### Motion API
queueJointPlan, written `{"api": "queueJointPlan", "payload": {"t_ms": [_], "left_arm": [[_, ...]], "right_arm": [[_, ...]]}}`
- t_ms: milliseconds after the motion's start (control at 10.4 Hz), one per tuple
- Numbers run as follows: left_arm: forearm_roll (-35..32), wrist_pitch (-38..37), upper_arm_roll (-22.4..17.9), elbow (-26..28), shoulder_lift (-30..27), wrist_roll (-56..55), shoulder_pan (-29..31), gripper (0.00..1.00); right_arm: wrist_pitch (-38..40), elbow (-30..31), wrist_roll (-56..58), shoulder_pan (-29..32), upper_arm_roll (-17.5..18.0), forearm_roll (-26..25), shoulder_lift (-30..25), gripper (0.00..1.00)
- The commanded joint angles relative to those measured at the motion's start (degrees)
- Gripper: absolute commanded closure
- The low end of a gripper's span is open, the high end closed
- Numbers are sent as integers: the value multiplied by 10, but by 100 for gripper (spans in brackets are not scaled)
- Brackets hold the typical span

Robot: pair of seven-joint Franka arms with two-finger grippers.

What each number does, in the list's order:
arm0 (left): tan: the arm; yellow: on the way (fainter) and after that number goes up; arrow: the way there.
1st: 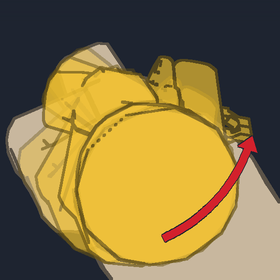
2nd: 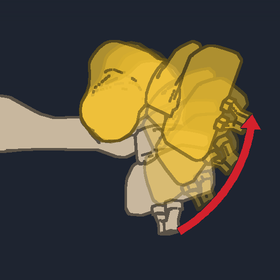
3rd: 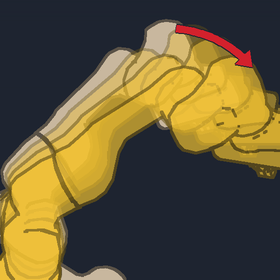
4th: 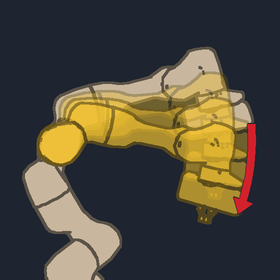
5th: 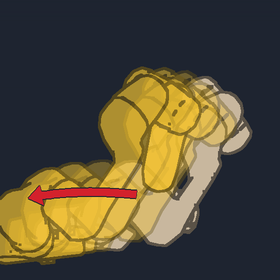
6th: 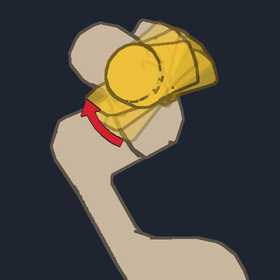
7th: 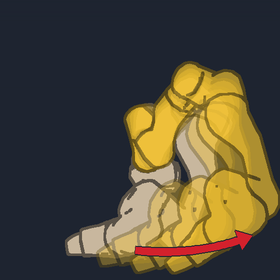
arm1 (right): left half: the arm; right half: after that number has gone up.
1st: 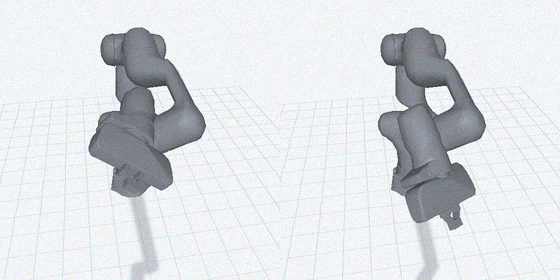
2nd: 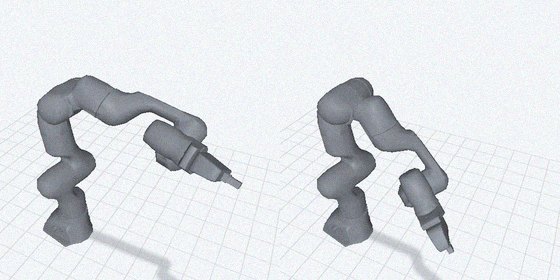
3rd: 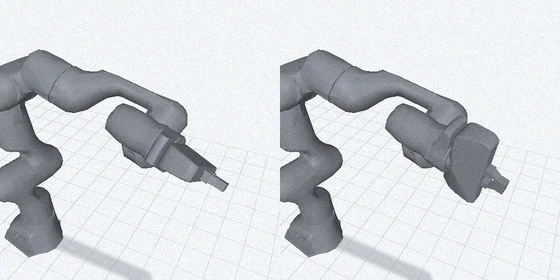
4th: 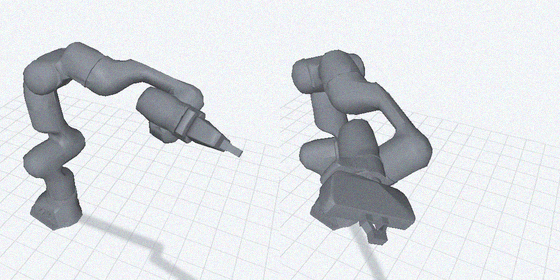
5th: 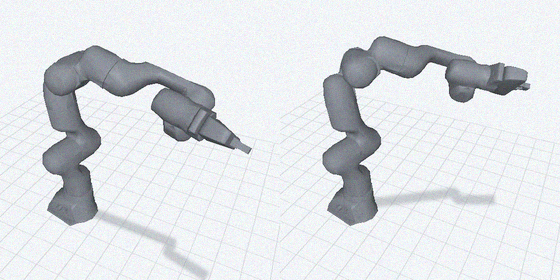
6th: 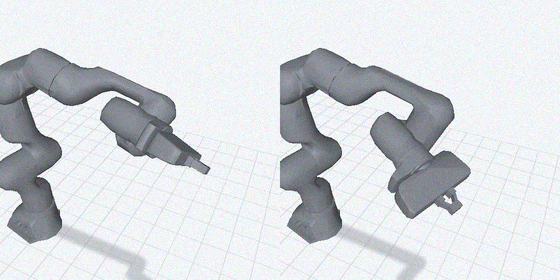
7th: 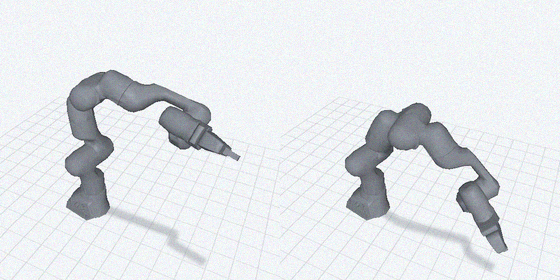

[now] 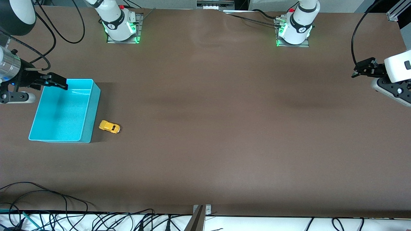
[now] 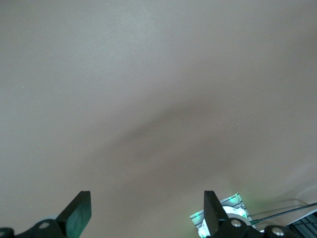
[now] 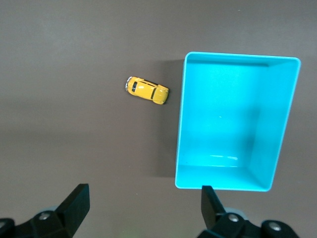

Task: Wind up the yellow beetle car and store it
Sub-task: 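Raise the left gripper to rest while the right gripper reaches the car, then lower the right gripper and grasp the yellow car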

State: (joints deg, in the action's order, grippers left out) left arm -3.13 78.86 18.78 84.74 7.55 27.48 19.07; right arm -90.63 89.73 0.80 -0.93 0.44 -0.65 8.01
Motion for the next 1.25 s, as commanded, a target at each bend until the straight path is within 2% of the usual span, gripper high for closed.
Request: {"api": "queueJointPlan", "payload": {"t_ms": [0,96,192,288,479,671,863,1151], "left_arm": [[5,-3,-20,15,-24,-57,-47,0],[5,-2,-51,14,-25,-74,-89,0],[7,1,-113,14,-29,-82,-149,0],[15,1,-157,11,-31,-102,-173,0],[55,9,-164,17,-54,-171,-177,0],[52,24,-164,44,-77,-227,-201,0],[58,34,-165,54,-82,-237,-205,0],[50,65,-165,79,-101,-289,-220,0]], "right_arm": [[-65,30,30,-2,24,11,18,0],[-109,61,66,-2,26,10,18,0],[-162,89,135,-2,25,11,28,0],[-196,93,205,-2,26,12,48,0],[-242,106,297,-2,26,11,78,0],[-270,107,380,-2,31,11,113,0],[-278,109,420,-2,31,10,145,0],[-356,125,496,0,31,8,197,0]]}}
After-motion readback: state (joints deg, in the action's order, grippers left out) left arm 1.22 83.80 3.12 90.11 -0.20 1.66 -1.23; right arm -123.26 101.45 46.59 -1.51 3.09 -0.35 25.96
